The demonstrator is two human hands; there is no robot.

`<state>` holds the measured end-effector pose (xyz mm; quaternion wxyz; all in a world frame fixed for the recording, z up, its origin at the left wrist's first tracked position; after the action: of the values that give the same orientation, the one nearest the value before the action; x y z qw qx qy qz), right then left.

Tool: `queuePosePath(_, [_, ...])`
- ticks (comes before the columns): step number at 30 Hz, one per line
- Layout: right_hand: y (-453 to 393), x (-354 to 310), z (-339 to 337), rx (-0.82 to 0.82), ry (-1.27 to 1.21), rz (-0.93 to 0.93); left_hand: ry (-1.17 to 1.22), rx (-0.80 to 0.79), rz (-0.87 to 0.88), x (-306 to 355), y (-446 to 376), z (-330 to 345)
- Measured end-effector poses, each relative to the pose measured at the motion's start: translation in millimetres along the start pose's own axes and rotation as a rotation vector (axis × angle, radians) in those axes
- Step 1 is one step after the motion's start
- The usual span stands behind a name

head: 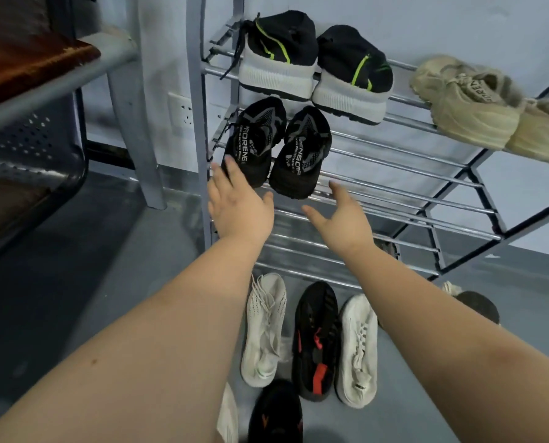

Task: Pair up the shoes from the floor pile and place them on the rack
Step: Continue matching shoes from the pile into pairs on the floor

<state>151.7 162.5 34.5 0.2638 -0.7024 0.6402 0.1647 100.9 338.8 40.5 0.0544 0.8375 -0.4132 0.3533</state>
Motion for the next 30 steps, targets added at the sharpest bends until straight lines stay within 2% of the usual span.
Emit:
queuePosePath(5, [45.9,38.2,-16.9,-0.045,0.199,-0.152,-0.208,-0.090,0.717,65.5,58.7,1.4])
queuePosePath(7, [63.8,59.4,-27.3,-0.076,0.273,-0.180,-0.257,-0.182,0.931,82.4,93.9,14.5])
queuePosePath(9, [84.5,89.7,-38.2,-0.131,0.341,-0.154,-0.348,-0.321,1.052,83.7,128.4,34.6])
queuePosePath(12, [111.9,143.8,-55.7,-0.240,0.444,-0.051,-0.490,-0.523,1.077,70.6,164.7,65.6])
queuePosePath(14, [118.5,176.8,-75.1,-0.277,0.465,0.060,-0.521,-0.602,1.061,69.8,181.8,83.1])
queuePosePath(20, [131.3,262.8,-137.8,-0.166,0.420,0.274,-0.428,-0.709,1.024,107.0,239.3,140.8])
queuePosePath(25, [173.0,352.6,-151.2,-0.243,0.486,0.468,-0.359,-0.850,1.057,135.3,309.0,200.5])
queuePosePath(30, [193.0,415.2,-131.8,-0.291,0.483,0.572,-0.350,-0.978,0.979,145.7,359.3,259.5])
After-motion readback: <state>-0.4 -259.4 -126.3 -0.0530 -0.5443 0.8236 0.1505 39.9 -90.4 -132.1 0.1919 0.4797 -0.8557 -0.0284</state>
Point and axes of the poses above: each hand's wrist, its own y-axis away from the middle knuckle, its own z-axis out of the palm, x = y × z, the point moved 7 cm from there along -y, towards the middle knuckle, and after that the axes turned 11 degrees about x, right-handed, at the moved point
